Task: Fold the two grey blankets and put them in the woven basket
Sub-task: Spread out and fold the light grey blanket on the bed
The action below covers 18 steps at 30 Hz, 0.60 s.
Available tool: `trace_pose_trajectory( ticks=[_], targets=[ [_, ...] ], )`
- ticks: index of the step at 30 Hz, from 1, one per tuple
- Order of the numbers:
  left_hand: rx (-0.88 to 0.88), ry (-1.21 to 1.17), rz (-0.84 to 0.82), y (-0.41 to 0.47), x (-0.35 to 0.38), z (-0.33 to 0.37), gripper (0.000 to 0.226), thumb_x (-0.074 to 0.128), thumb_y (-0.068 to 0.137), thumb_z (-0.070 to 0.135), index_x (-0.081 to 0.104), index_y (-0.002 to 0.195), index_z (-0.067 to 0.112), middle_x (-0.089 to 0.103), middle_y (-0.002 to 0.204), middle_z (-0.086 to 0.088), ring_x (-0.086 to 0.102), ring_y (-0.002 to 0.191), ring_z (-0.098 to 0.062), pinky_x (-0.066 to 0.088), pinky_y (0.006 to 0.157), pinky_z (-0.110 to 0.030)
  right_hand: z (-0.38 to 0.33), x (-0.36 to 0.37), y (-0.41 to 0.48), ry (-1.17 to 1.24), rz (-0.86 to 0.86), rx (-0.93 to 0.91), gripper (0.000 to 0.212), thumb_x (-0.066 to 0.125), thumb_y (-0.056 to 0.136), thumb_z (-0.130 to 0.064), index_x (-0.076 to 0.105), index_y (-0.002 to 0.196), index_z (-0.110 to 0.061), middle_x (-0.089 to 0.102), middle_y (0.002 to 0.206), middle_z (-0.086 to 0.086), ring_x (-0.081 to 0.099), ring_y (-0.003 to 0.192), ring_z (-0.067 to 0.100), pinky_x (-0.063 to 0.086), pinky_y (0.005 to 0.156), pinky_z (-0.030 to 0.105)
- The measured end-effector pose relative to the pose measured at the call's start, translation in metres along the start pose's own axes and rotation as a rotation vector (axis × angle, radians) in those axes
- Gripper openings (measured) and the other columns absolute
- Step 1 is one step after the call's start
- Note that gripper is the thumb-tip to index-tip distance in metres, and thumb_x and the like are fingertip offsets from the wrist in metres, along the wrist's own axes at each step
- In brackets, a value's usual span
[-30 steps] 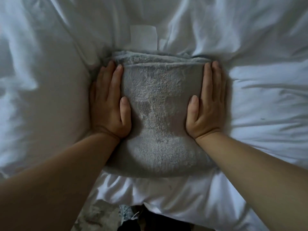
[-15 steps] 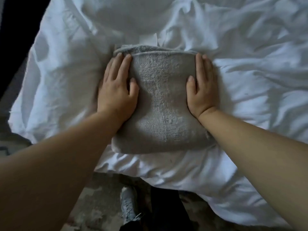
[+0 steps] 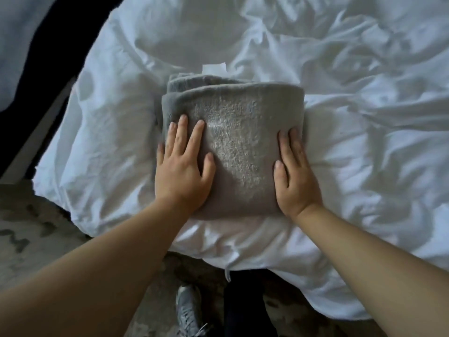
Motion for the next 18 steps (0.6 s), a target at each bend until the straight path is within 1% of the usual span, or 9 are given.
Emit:
trace_pose_trajectory(
  ticks=[2,4,7,8,11,13,15,16,18],
  targets=[
    [0.042,-0.034,0.056,0.003,0.014,-0.008,0.069,0.027,0.087,0.044,0.022,0.151,0.021,0.011,0.160,-0.008,0.006,0.148,-0.026,0.007,0.120,-0.040,0.010,0.015,-0.002,0.025,0.046,-0.041,0.056,0.028,0.094,-0.020,0.032,0.144,0.005,0.026,0.152,0.026,0.026,0.142,0.035,0.029,0.115,0.046],
    [0.074,-0.085,0.109,0.007,0.029,-0.017,0.069,0.030,0.087,0.039,0.025,0.150,0.014,0.014,0.159,-0.015,0.009,0.147,-0.031,0.006,0.119,-0.039,0.022,0.029,-0.001,0.013,0.086,-0.063,0.055,0.027,0.095,-0.020,0.030,0.143,0.007,0.027,0.151,0.026,0.026,0.142,0.037,0.030,0.113,0.049],
    [0.123,-0.135,0.176,0.014,0.055,-0.031,0.068,0.035,0.087,0.035,0.028,0.148,0.006,0.017,0.155,-0.024,0.014,0.144,-0.037,0.010,0.118,-0.049,0.040,0.050,0.002,-0.040,0.115,-0.093,0.057,0.027,0.095,-0.021,0.028,0.143,0.009,0.027,0.150,0.027,0.025,0.142,0.036,0.027,0.115,0.047],
    [0.149,-0.133,0.202,0.016,0.064,-0.035,0.068,0.036,0.087,0.035,0.029,0.147,0.004,0.019,0.154,-0.027,0.016,0.143,-0.039,0.010,0.117,-0.051,0.046,0.057,0.002,-0.044,0.121,-0.097,0.057,0.027,0.095,-0.021,0.027,0.143,0.010,0.027,0.150,0.028,0.025,0.142,0.035,0.025,0.116,0.046],
    [0.185,-0.098,0.255,0.019,0.075,-0.041,0.067,0.034,0.088,0.036,0.031,0.145,0.002,0.024,0.151,-0.030,0.020,0.141,-0.041,0.009,0.116,-0.049,0.052,0.067,0.002,-0.059,0.140,-0.110,0.058,0.027,0.095,-0.022,0.027,0.142,0.011,0.029,0.148,0.031,0.025,0.141,0.035,0.023,0.117,0.044],
    [0.181,-0.113,0.243,0.017,0.071,-0.038,0.066,0.035,0.088,0.036,0.033,0.144,0.001,0.024,0.150,-0.030,0.020,0.141,-0.041,0.012,0.117,-0.049,0.048,0.062,0.002,-0.056,0.128,-0.095,0.058,0.027,0.095,-0.022,0.029,0.142,0.011,0.030,0.148,0.031,0.028,0.140,0.038,0.024,0.117,0.044],
    [0.132,-0.141,0.191,0.012,0.054,-0.029,0.066,0.036,0.088,0.035,0.034,0.144,0.002,0.022,0.152,-0.028,0.020,0.142,-0.040,0.014,0.118,-0.047,0.038,0.049,0.001,-0.036,0.110,-0.054,0.058,0.027,0.094,-0.023,0.032,0.141,0.011,0.030,0.148,0.031,0.029,0.140,0.040,0.026,0.116,0.044],
    [0.100,-0.155,0.154,0.010,0.043,-0.024,0.066,0.037,0.088,0.035,0.034,0.145,0.003,0.021,0.153,-0.026,0.019,0.143,-0.039,0.013,0.119,-0.045,0.032,0.042,0.001,-0.024,0.100,-0.025,0.058,0.027,0.094,-0.024,0.033,0.141,0.010,0.031,0.148,0.030,0.030,0.140,0.040,0.027,0.115,0.044],
    [0.024,-0.178,0.072,0.007,0.023,-0.015,0.065,0.041,0.088,0.037,0.033,0.147,0.012,0.018,0.157,-0.017,0.016,0.145,-0.032,0.009,0.119,-0.035,0.020,0.028,0.002,0.016,0.070,0.075,0.061,0.030,0.092,-0.028,0.034,0.143,0.006,0.032,0.149,0.026,0.034,0.139,0.038,0.030,0.114,0.040]
  ],
)
Point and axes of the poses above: each hand's wrist, its own y-axis towards the middle knuckle, its own x-axis out of the palm, z = x × y, the point moved 2 cm from there along y, towards the middle knuckle
